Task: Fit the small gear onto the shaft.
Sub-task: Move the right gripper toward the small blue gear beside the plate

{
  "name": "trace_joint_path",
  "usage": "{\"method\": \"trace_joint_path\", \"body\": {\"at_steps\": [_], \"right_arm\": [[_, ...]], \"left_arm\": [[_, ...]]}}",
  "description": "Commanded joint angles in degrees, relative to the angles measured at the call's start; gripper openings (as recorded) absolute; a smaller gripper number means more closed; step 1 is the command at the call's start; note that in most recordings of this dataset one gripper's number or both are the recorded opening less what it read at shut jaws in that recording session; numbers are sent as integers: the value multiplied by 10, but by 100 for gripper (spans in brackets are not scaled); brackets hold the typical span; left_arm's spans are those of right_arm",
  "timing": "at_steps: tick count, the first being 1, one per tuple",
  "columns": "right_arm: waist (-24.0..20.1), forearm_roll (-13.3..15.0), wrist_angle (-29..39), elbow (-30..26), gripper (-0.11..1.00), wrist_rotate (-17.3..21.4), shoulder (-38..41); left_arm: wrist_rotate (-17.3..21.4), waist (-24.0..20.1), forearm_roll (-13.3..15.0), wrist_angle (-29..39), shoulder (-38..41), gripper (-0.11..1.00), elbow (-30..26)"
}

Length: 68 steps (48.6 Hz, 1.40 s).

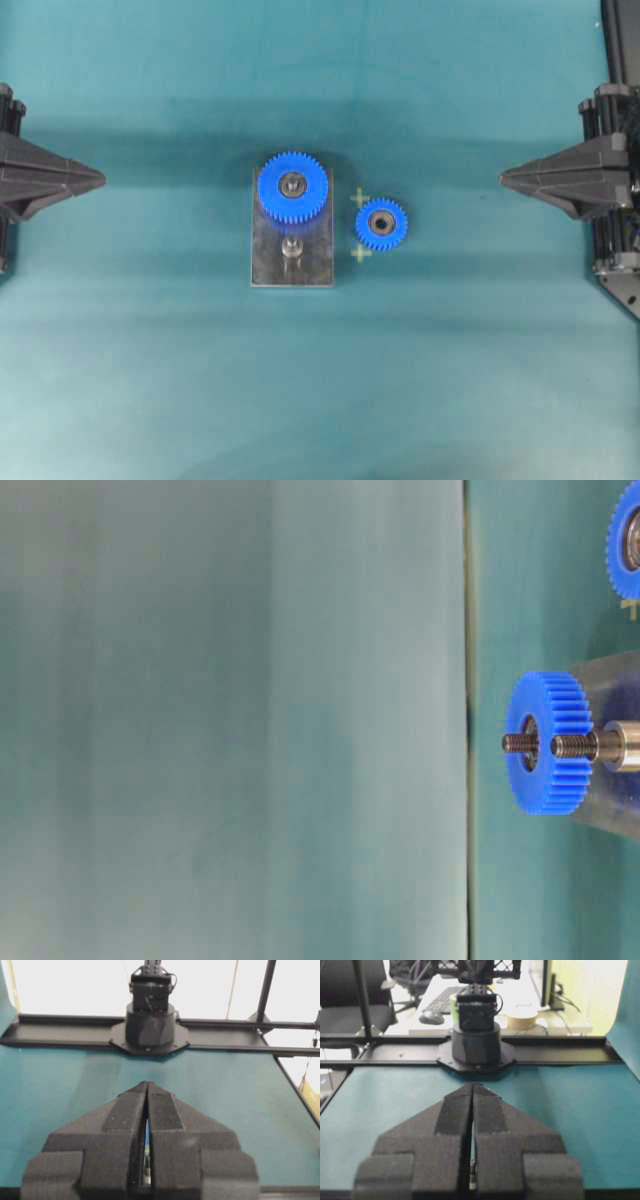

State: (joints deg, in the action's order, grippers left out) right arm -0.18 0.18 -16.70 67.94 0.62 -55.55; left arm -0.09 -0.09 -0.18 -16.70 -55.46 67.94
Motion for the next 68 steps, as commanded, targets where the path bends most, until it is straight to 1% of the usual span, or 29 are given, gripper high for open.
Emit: {"method": "trace_joint_path", "body": {"at_steps": [1,4,8,10,11,17,24,27,34,41,49,53,56,58,65,68], "right_arm": [[11,-5,-3,-8,1,0,10],[18,-33,4,-5,4,11,9],[28,-81,27,-9,-2,37,11],[33,-96,46,-15,-3,48,14],[33,-98,57,-19,-3,53,16],[35,-98,138,-43,-3,56,34],[35,-98,243,-74,-3,57,76],[36,-98,290,-91,-3,57,107],[42,-98,371,-129,-3,56,192],[50,-90,409,-172,-3,56,273],[74,-88,425,-207,-1,56,343],[83,-88,432,-223,7,56,374],[91,-88,440,-233,17,58,396],[95,-89,447,-237,27,59,410],[107,-91,462,-260,71,62,457],[109,-91,467,-276,87,64,481]], "left_arm": [[-5,-11,-6,-4,33,0,-11],[-5,-17,-6,-3,56,0,-12],[-6,-25,-6,-4,83,0,-21],[-6,-25,-6,-3,98,0,-29],[-6,-25,-6,-3,105,0,-34],[-5,-25,-6,2,153,0,-51],[-5,-25,-6,33,190,0,-65],[-5,-25,-6,50,195,0,-70],[-4,-25,-6,93,196,0,-82],[-4,-25,-6,114,195,0,-91],[-3,-25,-6,119,195,0,-91],[-4,-24,-6,126,195,0,-91],[-4,-24,-6,131,197,0,-88],[-4,-24,-6,133,198,0,-87],[-5,-23,-6,133,195,0,-84],[-5,-23,-6,133,195,0,-84]]}}
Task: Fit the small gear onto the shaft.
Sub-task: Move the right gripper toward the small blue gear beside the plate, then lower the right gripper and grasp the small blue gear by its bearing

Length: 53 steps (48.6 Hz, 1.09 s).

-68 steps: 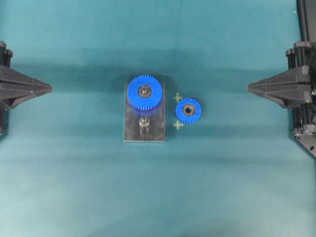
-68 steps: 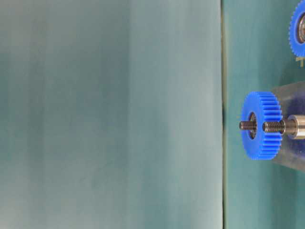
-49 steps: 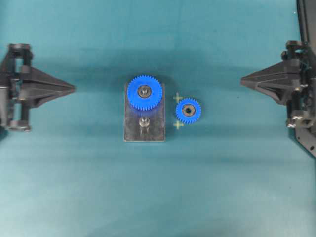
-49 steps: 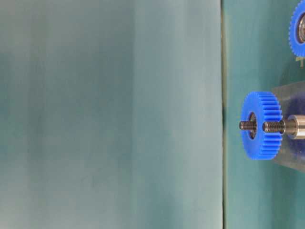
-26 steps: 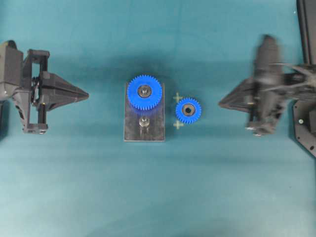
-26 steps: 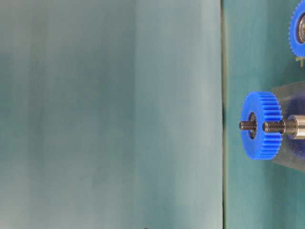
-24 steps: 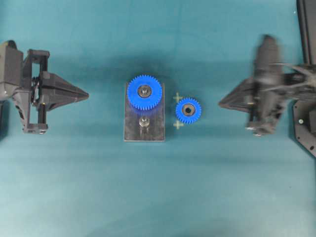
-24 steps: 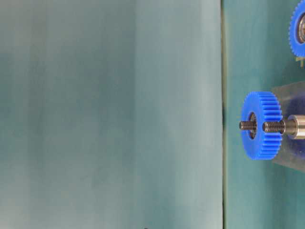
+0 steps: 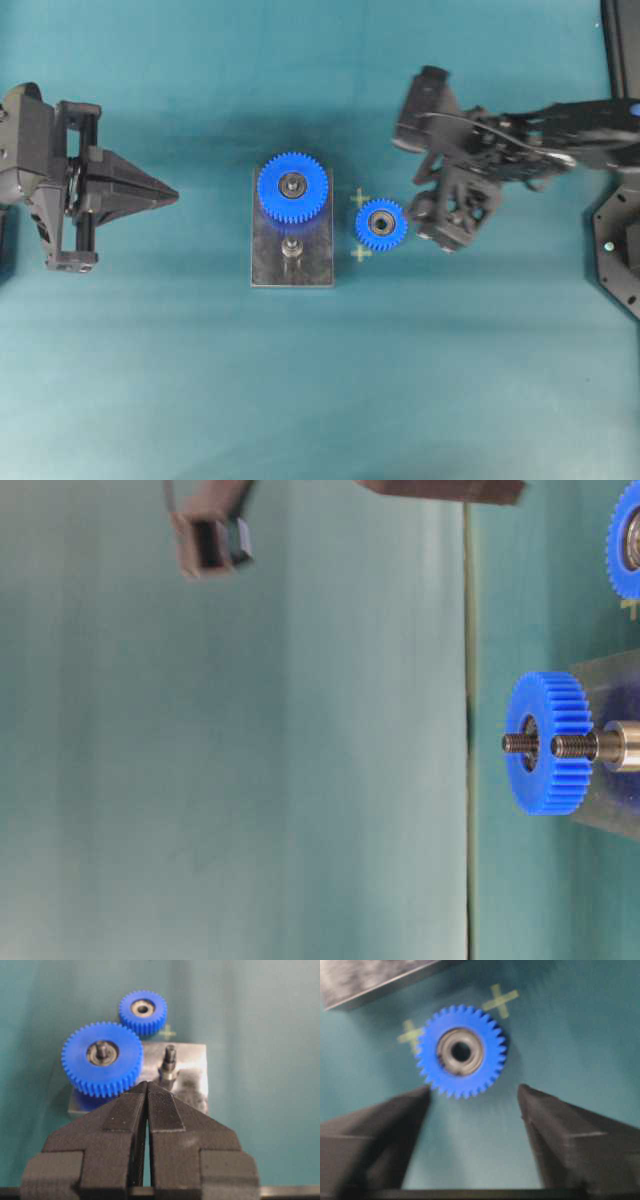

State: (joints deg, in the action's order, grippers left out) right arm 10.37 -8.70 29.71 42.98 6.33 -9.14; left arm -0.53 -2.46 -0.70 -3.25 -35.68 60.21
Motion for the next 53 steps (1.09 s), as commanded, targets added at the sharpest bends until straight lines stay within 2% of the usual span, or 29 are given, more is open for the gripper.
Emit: {"method": "trace_joint_path", "body": {"at_steps": [1,21,33,53], "right_arm": [[4,-2,4,-30,90,7,23],[14,3,34,-83,89,5,130],[18,25,46,-95,89,6,149],[18,25,93,-105,88,4,173]], "left_arm": [[-1,1,-1,-2,-2,0,-7],[-2,5,-1,1,4,0,-8],[-2,5,-1,1,4,0,-7],[-2,5,-1,1,4,0,-4]]}}
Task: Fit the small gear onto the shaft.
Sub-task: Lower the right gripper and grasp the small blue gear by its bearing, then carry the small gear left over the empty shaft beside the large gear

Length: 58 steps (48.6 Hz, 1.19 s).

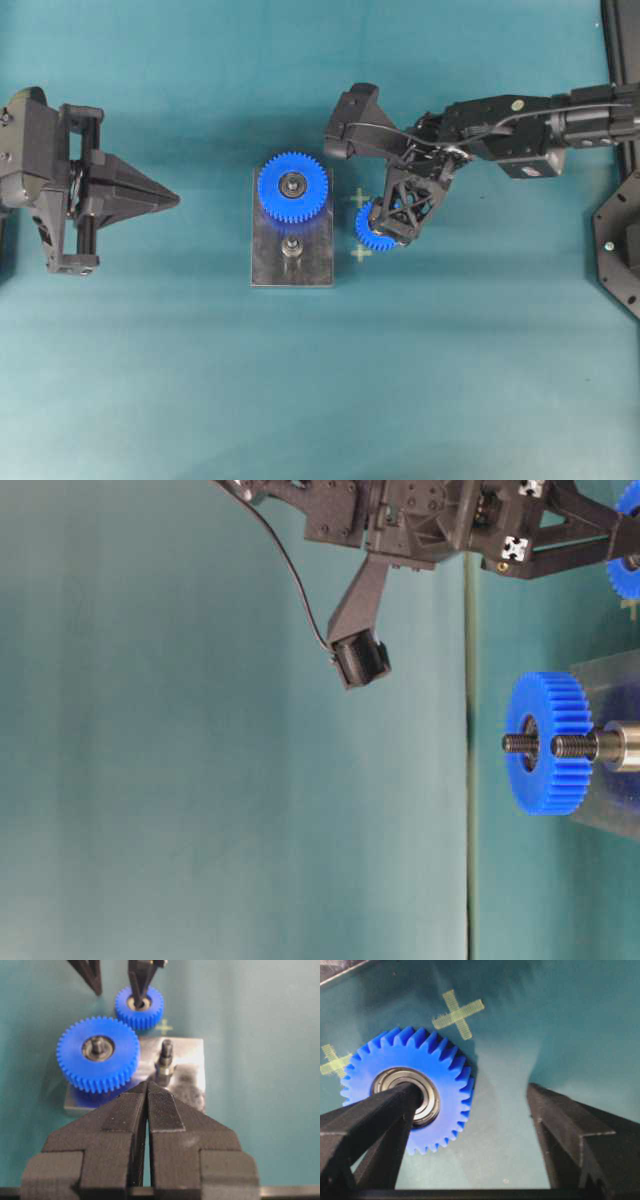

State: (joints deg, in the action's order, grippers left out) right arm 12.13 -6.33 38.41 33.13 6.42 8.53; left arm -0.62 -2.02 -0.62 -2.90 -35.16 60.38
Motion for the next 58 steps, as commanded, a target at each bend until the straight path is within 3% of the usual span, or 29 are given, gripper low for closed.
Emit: {"method": "trace_joint_path", "body": {"at_steps": [1,9,19,34,45,58], "right_arm": [[1,1,7,-8,89,4,-2],[-2,1,16,-20,82,4,4],[-3,-2,35,-33,36,9,4],[-13,-20,62,-53,35,32,-26],[-27,-61,117,-97,35,33,-54],[-46,-76,142,-176,35,33,-43]], "left_arm": [[-1,1,-2,-3,-1,0,-5],[-1,1,-2,-4,-1,0,-4],[-2,1,-2,-4,-1,0,-4],[-18,1,-2,-4,-8,0,2],[-34,10,-2,-4,-18,0,6],[-35,11,-2,-3,-28,0,12]]}}
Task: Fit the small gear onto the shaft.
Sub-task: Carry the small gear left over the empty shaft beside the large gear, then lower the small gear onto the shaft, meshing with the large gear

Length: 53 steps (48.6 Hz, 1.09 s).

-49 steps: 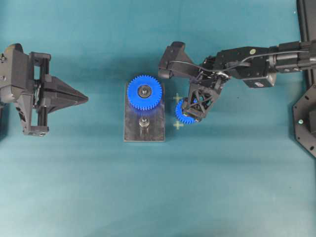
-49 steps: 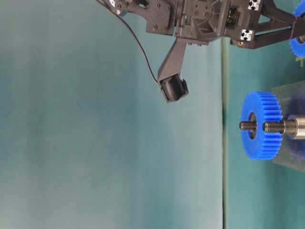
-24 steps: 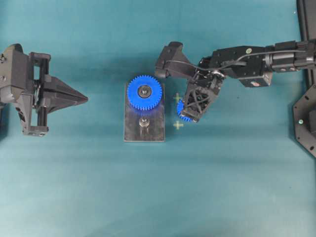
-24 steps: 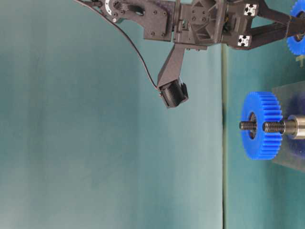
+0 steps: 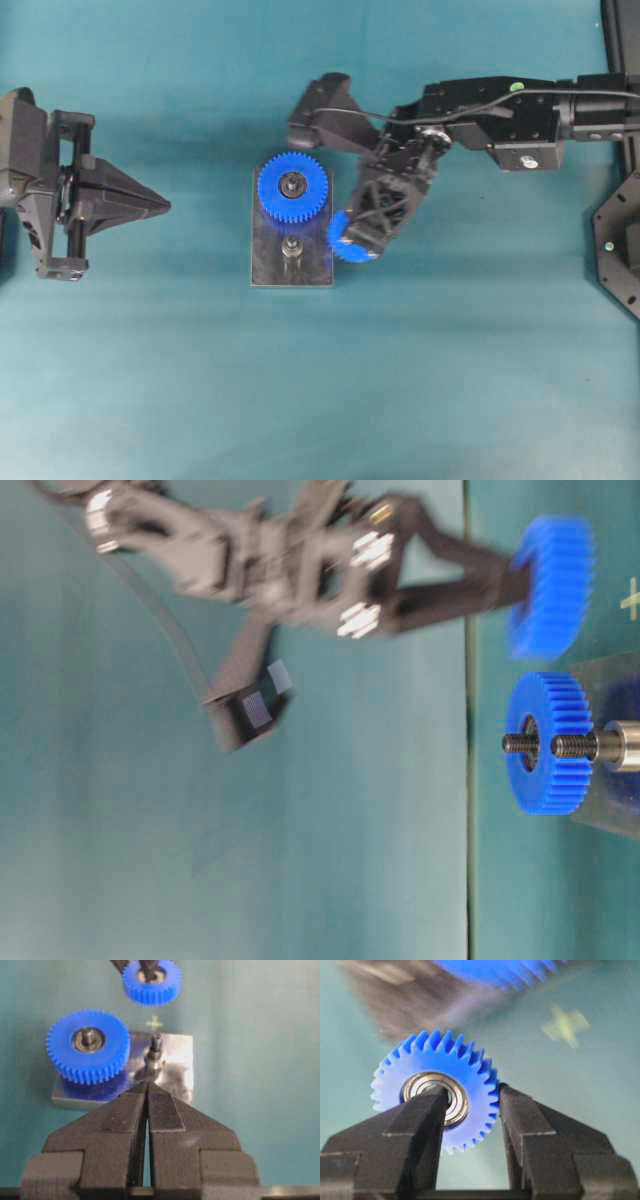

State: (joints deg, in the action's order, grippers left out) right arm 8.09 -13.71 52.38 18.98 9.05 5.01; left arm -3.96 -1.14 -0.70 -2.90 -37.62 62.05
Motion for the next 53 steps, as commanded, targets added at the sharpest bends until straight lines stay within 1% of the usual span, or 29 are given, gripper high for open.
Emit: {"method": "trace_joint_path", "body": {"at_steps": [1,10,16,27,36,48,53], "right_arm": [[-5,-4,4,-40,35,6,-5],[-7,-4,15,-92,35,2,24],[-11,-4,30,-118,35,-3,48],[-16,-2,34,-163,35,-12,97],[-16,-1,39,-184,35,-16,117],[-25,0,65,-190,35,-16,132],[-26,4,74,-190,35,-13,132]], "left_arm": [[-2,2,-1,-2,-4,0,-4],[-2,2,-1,1,-7,0,-2],[-1,2,-1,1,-9,0,-1],[-2,2,-1,1,-9,0,3],[-2,3,-1,1,-12,0,6],[-3,4,-1,1,-13,0,11],[-4,5,-1,1,-15,0,13]]}}
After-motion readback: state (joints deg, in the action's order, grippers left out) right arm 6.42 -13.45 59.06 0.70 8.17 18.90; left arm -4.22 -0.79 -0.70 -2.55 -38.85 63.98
